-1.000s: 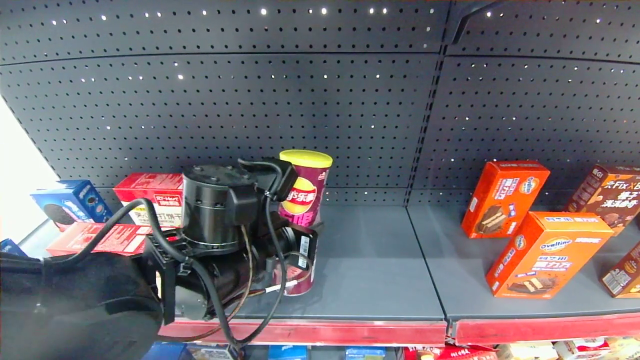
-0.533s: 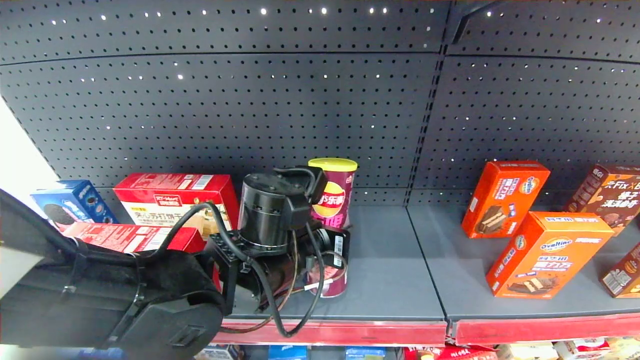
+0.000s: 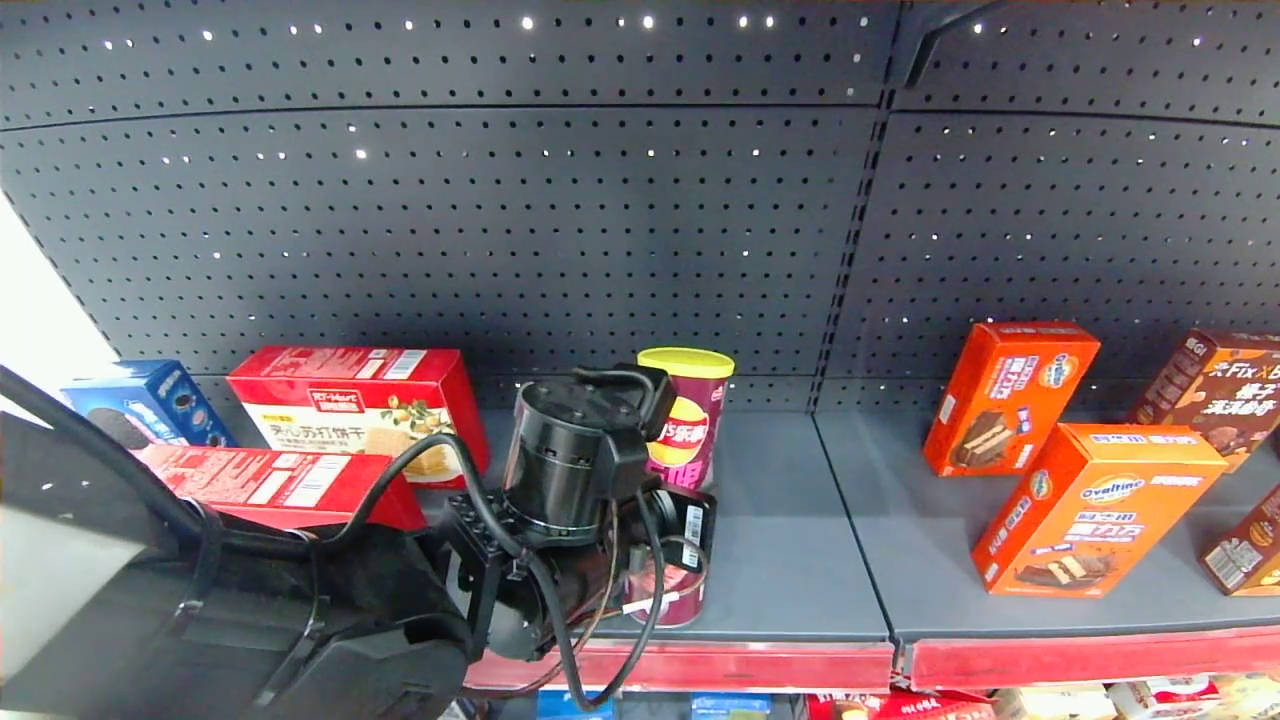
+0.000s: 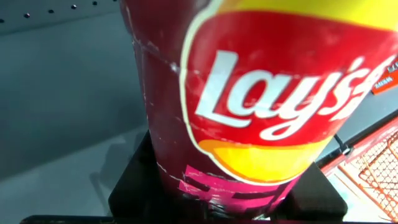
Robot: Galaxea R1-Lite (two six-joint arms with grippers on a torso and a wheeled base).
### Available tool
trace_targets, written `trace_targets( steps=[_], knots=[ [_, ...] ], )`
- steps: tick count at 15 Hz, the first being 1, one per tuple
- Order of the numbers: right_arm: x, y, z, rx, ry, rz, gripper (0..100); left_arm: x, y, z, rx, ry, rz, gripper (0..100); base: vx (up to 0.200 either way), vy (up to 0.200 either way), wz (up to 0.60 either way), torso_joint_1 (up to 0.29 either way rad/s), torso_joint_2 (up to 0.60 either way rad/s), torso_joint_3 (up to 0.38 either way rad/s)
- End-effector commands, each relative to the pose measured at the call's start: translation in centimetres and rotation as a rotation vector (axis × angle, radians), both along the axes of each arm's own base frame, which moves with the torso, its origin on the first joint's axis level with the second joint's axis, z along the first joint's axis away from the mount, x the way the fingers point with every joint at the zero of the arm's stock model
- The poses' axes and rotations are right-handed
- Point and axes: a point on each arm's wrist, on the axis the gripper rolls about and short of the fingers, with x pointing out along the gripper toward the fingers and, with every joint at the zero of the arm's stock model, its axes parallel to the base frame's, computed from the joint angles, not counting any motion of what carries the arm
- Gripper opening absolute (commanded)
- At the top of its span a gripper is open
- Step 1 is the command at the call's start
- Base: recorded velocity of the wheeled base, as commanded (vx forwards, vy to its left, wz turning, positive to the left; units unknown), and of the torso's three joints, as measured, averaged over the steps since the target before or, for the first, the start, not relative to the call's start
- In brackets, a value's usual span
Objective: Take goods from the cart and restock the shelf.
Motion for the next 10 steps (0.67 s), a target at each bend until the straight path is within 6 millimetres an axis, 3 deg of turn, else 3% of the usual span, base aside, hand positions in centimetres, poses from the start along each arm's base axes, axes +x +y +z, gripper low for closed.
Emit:
trace_targets(
  steps=[1,10],
  knots=[
    [0.0,0.0,-0.1,0.002,0.002,-0.001,0,-0.2,-0.1,-0.1,0.004,0.001,-0.004,0,0.0,0.0,0.0,0.0,0.0,0.0],
    [0.2,-0.1,-0.3,0.008,0.01,-0.002,0,0.2,-0.5,1.7,-0.044,-0.138,0.065,0,0.0,0.0,0.0,0.0,0.0,0.0]
  ],
)
